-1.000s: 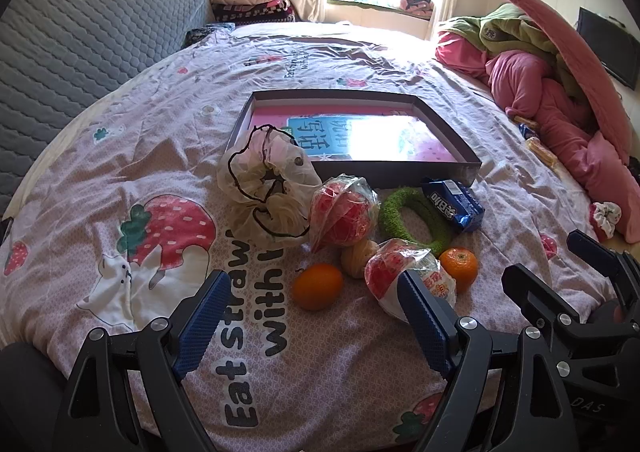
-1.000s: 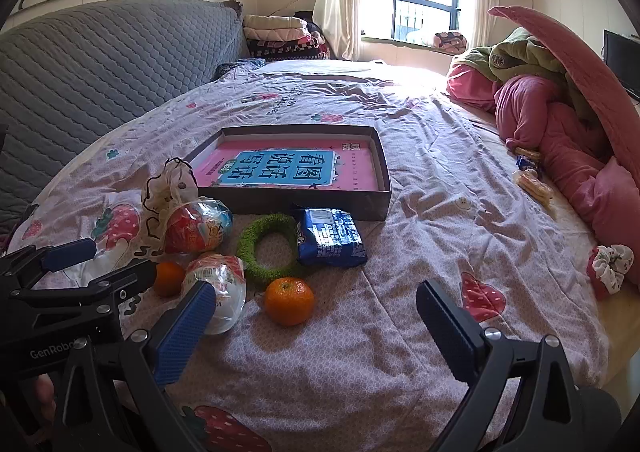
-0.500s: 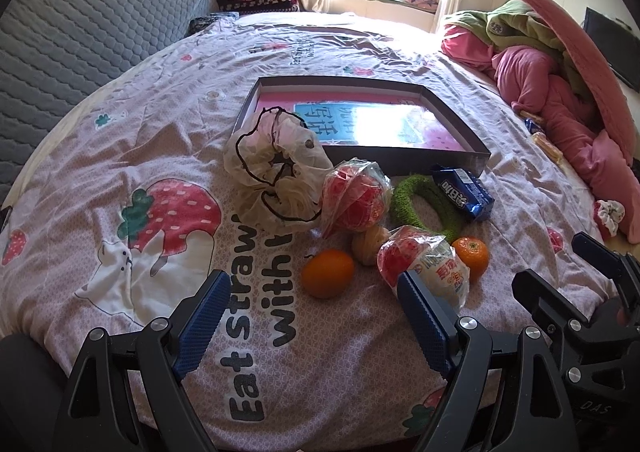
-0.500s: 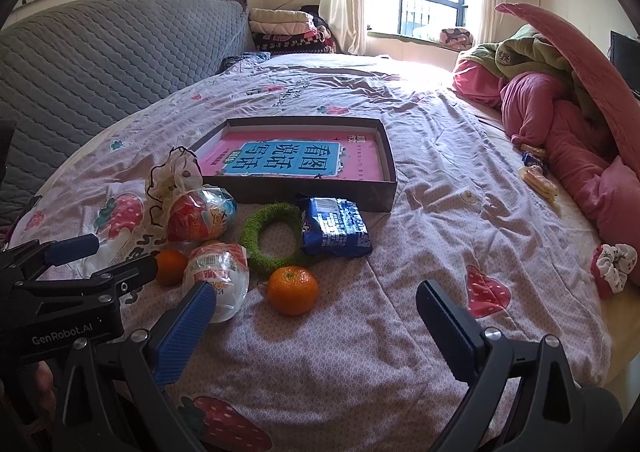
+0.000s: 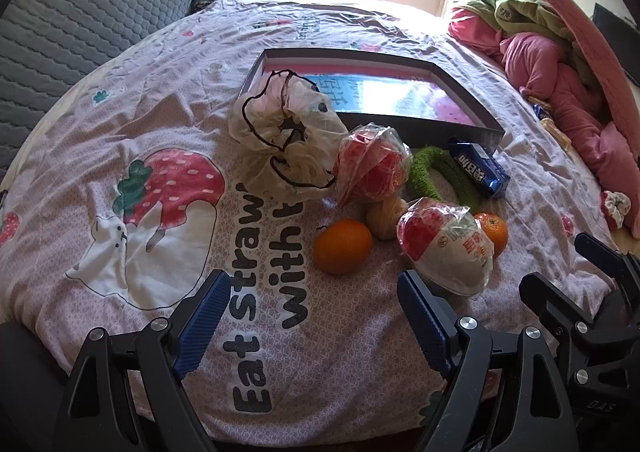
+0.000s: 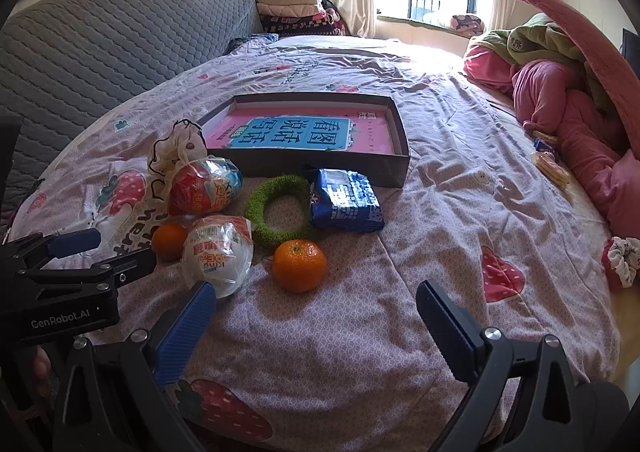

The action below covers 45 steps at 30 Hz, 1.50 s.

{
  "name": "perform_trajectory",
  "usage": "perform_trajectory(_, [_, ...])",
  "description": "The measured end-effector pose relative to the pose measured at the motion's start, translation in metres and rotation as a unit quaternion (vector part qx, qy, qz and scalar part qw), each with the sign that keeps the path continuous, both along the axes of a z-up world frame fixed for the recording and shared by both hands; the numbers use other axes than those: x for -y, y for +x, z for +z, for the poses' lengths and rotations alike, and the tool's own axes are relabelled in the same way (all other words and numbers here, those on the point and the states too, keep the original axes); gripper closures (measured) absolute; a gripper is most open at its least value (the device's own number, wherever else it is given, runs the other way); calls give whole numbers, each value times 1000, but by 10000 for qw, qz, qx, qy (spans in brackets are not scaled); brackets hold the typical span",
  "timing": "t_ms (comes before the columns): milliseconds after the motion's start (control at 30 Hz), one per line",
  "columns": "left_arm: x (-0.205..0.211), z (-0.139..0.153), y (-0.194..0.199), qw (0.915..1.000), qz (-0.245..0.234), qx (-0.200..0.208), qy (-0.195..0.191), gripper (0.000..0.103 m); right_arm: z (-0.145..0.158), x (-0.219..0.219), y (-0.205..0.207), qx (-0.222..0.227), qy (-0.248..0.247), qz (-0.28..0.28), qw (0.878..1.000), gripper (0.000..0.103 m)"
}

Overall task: Organize objects
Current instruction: 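Move the left tool toward one orange while the right tool approaches the other orange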

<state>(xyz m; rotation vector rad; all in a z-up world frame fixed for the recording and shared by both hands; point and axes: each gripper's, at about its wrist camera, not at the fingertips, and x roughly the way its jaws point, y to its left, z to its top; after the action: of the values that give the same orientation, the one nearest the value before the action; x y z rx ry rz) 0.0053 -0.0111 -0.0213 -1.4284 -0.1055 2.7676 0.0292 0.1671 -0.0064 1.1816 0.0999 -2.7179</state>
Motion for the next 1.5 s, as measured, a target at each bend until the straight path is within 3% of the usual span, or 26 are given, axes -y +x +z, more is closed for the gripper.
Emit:
perform_trajectory(400, [5,-16,-12,9999,4,116,83,17,-14,-6,-8,242,-113,-52,9996,4])
perform_trajectory(667, [2,-21,-23,9999,-92,57,4,17,-22,-9,-24,376,-12,-123,9992,15])
perform_trajectory(867, [-1,-26,-30,9998,-171,101,-9,21,-32,-6,-34,496,47,-45,9987,21])
perform_trajectory(967, [-4,-27,-32,9997,-253,64,4,30,-35,-3,-38,535,71,21,9985,25])
perform_trajectory(1133, [-4,-28,-36,9995,-286,67,89,32,-41,3,-45,600,83,134,9981,31])
perform_trajectory(1267, [-5,-29,-38,9993,-335,62,167,41,-45,9,-49,612,121,222,9978,33])
perform_trajectory(1500, [-8,-34,-42,9988,-409,76,271,43,-49,13,-54,605,189,255,9977,45])
